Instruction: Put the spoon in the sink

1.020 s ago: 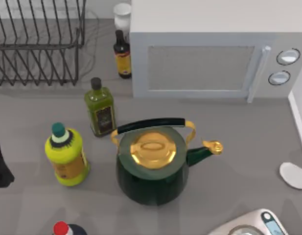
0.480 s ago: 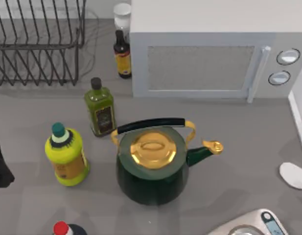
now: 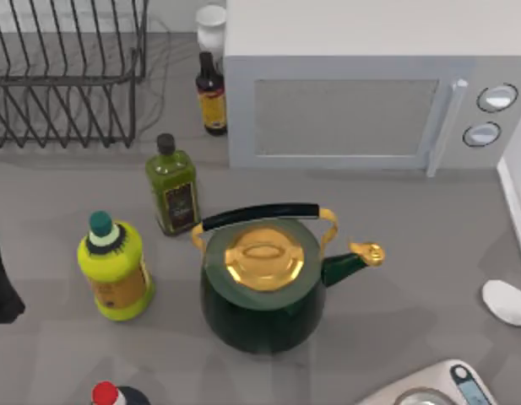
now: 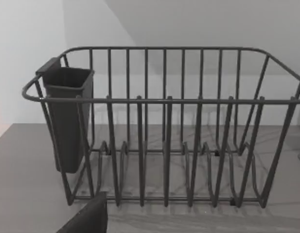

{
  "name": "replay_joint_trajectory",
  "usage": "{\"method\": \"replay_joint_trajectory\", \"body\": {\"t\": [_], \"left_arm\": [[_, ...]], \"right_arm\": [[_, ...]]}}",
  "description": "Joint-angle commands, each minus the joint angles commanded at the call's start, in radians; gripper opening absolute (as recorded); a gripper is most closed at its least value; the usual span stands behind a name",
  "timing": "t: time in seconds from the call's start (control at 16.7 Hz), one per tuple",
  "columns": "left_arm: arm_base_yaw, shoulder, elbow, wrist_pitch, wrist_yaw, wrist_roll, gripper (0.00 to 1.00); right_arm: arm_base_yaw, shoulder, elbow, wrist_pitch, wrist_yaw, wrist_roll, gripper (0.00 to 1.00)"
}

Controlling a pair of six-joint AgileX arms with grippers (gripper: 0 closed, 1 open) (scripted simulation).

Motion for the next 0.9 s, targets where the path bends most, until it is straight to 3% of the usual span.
{"method": "replay_joint_trajectory", "body": {"t": [0.36, 0.9], "left_arm": [[0.000, 0.000, 0.000, 0.000, 0.000, 0.000, 1.00], [0.000, 0.000, 0.000, 0.000, 0.000, 0.000, 1.00]], "right_arm": [[0.003, 0.016, -0.028, 0.040, 0.000, 0.003, 1.00], [0.002, 0.209, -0.243, 0.455, 0.000, 0.005, 1.00]]}}
